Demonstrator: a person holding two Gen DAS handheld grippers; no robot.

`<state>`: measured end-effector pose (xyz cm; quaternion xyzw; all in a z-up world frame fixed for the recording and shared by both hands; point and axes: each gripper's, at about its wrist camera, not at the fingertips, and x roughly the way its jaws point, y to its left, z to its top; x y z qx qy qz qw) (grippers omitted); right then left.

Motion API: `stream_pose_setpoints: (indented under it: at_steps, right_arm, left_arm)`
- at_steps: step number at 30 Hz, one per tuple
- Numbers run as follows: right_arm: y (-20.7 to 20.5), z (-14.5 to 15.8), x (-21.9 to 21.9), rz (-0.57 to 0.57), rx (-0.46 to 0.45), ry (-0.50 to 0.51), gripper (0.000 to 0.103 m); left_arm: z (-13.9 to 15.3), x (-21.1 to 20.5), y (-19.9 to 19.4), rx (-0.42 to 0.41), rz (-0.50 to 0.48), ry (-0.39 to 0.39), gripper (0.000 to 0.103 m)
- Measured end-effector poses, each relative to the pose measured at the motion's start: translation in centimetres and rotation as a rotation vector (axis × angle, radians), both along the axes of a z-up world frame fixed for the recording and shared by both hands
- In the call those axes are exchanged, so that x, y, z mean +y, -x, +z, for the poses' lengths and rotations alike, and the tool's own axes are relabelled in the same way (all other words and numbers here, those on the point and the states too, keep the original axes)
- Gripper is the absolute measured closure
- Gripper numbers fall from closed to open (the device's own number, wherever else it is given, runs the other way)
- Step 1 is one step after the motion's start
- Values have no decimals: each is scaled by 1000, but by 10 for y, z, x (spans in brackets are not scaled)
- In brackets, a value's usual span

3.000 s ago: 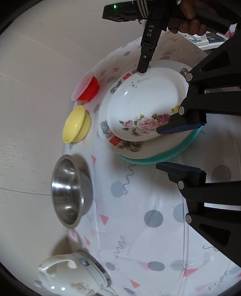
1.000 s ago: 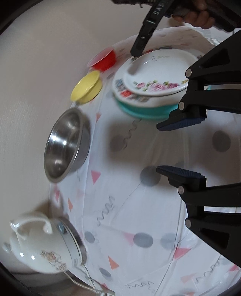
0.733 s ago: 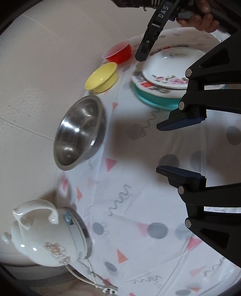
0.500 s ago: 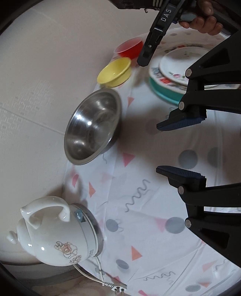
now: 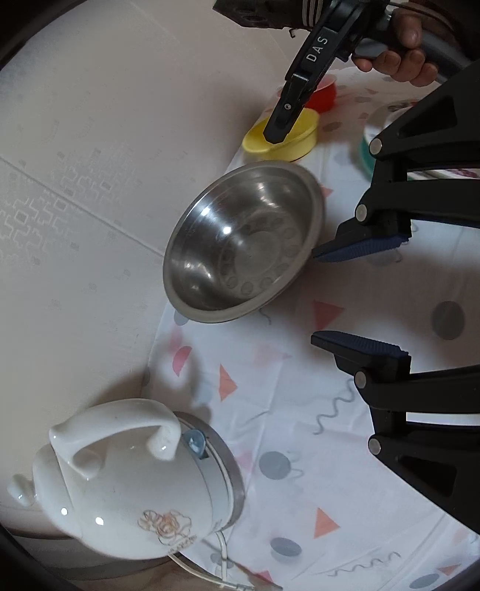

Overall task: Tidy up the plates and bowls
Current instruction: 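Move the left gripper to the rim of the steel bowl, then grasp the steel bowl rim with the left gripper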

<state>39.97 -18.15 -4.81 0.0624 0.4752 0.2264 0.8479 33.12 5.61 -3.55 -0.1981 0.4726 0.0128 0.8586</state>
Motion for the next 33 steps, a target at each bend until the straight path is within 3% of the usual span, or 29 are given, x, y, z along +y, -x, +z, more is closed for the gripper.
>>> stream_pose_setpoints:
  at_steps: [12,15,20,33]
  right_arm:
    - [-38,-20,19,4,17,65,69]
    - [-42,-24,22,7,20,72,74]
    - [-46,-32,27,2,20,113,88]
    - [-33,-35,27,31,23,107,89]
  left_arm:
    - [-10,7,-27,-7,10,13,65]
    - [-12,6,-32,-14,6,8,67]
    - [-14,3,-42,-26,0,-14,80]
    - [-10,0,-11,-66,0,-32,80]
